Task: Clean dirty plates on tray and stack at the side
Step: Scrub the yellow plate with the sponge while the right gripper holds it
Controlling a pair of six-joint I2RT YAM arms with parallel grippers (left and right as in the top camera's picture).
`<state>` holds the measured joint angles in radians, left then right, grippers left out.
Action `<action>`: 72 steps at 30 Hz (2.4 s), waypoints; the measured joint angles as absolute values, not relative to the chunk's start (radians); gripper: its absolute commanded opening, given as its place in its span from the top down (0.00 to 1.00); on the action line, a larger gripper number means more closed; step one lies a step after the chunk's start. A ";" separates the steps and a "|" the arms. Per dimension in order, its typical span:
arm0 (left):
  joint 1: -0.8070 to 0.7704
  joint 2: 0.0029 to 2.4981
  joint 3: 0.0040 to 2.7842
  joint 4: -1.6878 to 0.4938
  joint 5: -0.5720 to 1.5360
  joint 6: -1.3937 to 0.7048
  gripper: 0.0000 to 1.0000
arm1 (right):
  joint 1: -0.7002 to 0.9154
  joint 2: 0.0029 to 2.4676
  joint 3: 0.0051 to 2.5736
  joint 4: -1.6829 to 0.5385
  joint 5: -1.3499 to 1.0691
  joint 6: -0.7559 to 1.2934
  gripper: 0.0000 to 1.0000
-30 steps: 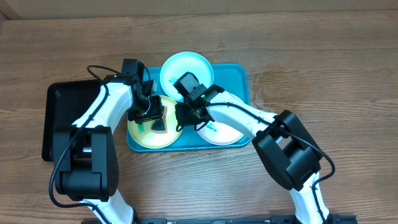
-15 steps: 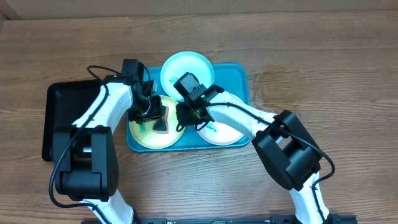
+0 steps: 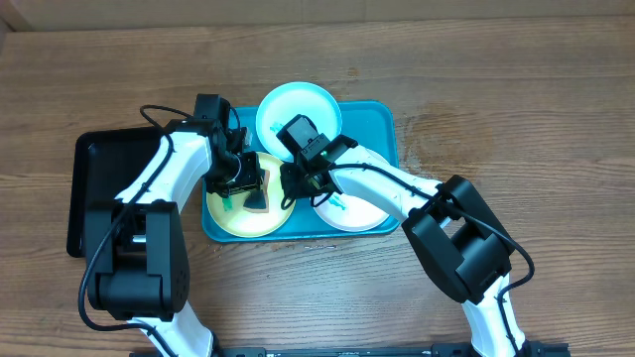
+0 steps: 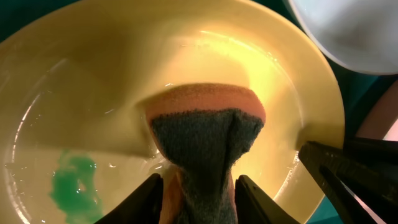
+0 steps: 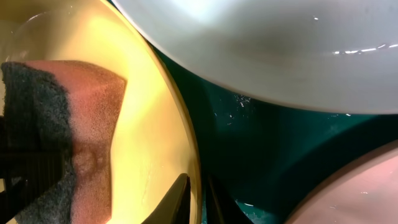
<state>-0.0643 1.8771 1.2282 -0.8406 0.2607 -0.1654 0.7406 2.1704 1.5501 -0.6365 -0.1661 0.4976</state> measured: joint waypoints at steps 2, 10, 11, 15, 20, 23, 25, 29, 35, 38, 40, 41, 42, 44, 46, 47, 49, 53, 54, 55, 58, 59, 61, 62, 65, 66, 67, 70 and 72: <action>-0.064 1.877 1.228 -0.841 0.262 -0.165 0.62 | 0.741 2.170 1.550 -0.636 -0.165 0.497 0.88; -0.064 1.877 1.228 -0.841 0.278 -0.165 0.61 | 0.740 2.170 1.550 -0.636 -0.164 0.497 0.88; -0.064 1.877 1.228 -0.841 0.283 -0.165 0.61 | 0.740 2.170 1.550 -0.636 -0.164 0.497 0.88; -0.064 1.877 1.227 -0.842 0.296 -0.165 0.62 | 0.740 2.170 1.550 -0.636 -0.165 0.497 0.88; -0.064 1.877 1.227 -0.842 0.294 -0.165 0.62 | 0.740 2.170 1.550 -0.636 -0.165 0.497 0.88; -0.064 1.877 1.226 -0.854 0.292 -0.165 0.62 | 0.740 2.170 1.550 -0.636 -0.165 0.498 0.88; -0.064 1.877 1.224 -0.860 0.291 -0.165 0.62 | 0.740 2.170 1.550 -0.636 -0.165 0.497 0.88; -0.064 1.877 1.221 -0.862 0.290 -0.165 0.62 | 0.740 2.170 1.550 -0.636 -0.165 0.498 0.88; -0.064 1.877 1.216 -0.860 0.286 -0.165 0.61 | 0.740 2.170 1.550 -0.636 -0.165 0.497 0.88; -0.064 1.877 1.212 -0.842 0.279 -0.165 0.60 | 0.740 2.170 1.550 -0.636 -0.165 0.498 0.88; -0.064 1.877 1.208 -0.832 0.273 -0.165 0.61 | 0.740 2.170 1.550 -0.636 -0.165 0.498 0.88; -0.064 1.877 1.205 -0.826 0.273 -0.165 0.62 | 0.740 2.170 1.550 -0.636 -0.165 0.498 0.88; -0.064 1.877 1.204 -0.822 0.273 -0.165 0.62 | 0.740 2.170 1.550 -0.636 -0.165 0.498 0.88; -0.064 1.877 1.203 -0.813 0.273 -0.166 0.62 | 0.740 2.170 1.550 -0.636 -0.165 0.498 0.88; -0.064 1.877 1.203 -0.804 0.273 -0.166 0.64 | 0.740 2.170 1.550 -0.636 -0.165 0.498 0.88; -0.064 1.877 1.203 -0.801 0.272 -0.166 0.65 | 0.741 2.170 1.550 -0.636 -0.165 0.497 0.88; -0.064 1.877 1.203 -0.800 0.272 -0.166 0.67 | 0.740 2.170 1.550 -0.636 -0.165 0.497 0.88; -0.064 1.877 1.203 -0.812 0.272 -0.170 0.71 | 0.740 2.170 1.550 -0.636 -0.165 0.497 0.88; -0.064 1.877 1.202 -0.816 0.273 -0.170 0.70 | 0.740 2.170 1.550 -0.636 -0.165 0.497 0.88; -0.064 1.877 1.201 -0.817 0.273 -0.170 0.69 | 0.740 2.170 1.550 -0.636 -0.165 0.498 0.88; -0.064 1.877 1.187 -0.808 0.273 -0.173 0.66 | 0.740 2.170 1.550 -0.636 -0.165 0.498 0.88; -0.065 1.877 1.178 -0.800 0.273 -0.175 0.66 | 0.740 2.170 1.550 -0.636 -0.165 0.498 0.88; -0.066 1.877 1.164 -0.786 0.273 -0.177 0.67 | 0.740 2.170 1.550 -0.636 -0.165 0.497 0.88; -0.066 1.877 1.161 -0.784 0.273 -0.177 0.68 | 0.740 2.170 1.550 -0.636 -0.165 0.498 0.88; -0.066 1.877 1.160 -0.778 0.273 -0.178 0.80 | 0.740 2.170 1.550 -0.636 -0.165 0.498 0.88; -0.066 1.877 1.160 -0.777 0.273 -0.179 0.86 | 0.740 2.170 1.550 -0.636 -0.165 0.497 0.88; -0.066 1.877 1.159 -0.777 0.270 -0.182 0.91 | 0.740 2.170 1.550 -0.636 -0.165 0.497 0.88; -0.066 1.877 1.159 -0.778 0.246 -0.182 0.96 | 0.740 2.170 1.550 -0.636 -0.165 0.497 0.88; -0.066 1.877 1.159 -0.780 0.222 -0.181 0.96 | 0.740 2.170 1.550 -0.636 -0.165 0.498 0.88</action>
<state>-0.0662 1.8771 1.1595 -0.7803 0.2222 -0.1814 0.7403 2.1704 1.5501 -0.6361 -0.1654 0.4976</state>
